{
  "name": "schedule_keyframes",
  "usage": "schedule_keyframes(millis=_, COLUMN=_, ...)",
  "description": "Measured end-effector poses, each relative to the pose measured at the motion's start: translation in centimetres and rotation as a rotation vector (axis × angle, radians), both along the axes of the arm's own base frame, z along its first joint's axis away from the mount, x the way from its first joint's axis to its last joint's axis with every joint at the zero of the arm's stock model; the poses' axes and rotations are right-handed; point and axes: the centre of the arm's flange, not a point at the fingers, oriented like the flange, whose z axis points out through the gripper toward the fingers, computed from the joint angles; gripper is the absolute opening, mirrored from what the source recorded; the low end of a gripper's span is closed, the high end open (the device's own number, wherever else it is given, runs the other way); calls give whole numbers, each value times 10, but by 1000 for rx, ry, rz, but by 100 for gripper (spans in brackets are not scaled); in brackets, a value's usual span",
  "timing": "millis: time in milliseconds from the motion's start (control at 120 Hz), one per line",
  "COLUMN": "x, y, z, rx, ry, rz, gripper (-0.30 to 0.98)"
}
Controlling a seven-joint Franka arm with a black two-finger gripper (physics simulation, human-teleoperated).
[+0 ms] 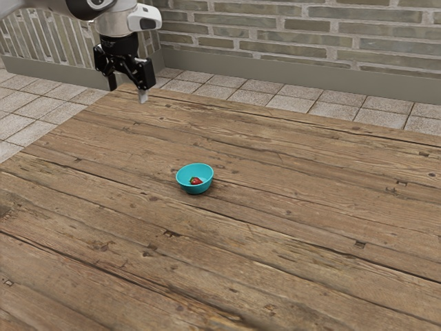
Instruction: Take strawberry from the bowl
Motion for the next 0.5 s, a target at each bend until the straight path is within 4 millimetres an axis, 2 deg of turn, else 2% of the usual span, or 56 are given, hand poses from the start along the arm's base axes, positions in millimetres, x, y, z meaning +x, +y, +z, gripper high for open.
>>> schedule_keyframes(millis=217, x=0, y=8, z=-1, rx=-15, ry=3, rz=10, gripper=69)
schedule_keyframes(millis=292, x=1, y=24, z=-2, rx=-27, ry=2, rz=28, gripper=69)
schedule_keyframes(millis=375, x=23, y=55, z=-45, rx=-17, ry=47, rz=18, gripper=69)
schedule_keyframes(millis=433, x=45, y=72, z=-93, rx=-20, ry=86, rz=-17, gripper=69)
schedule_keyframes(millis=500, x=64, y=80, z=-138, rx=-28, ry=114, rz=-75, gripper=69)
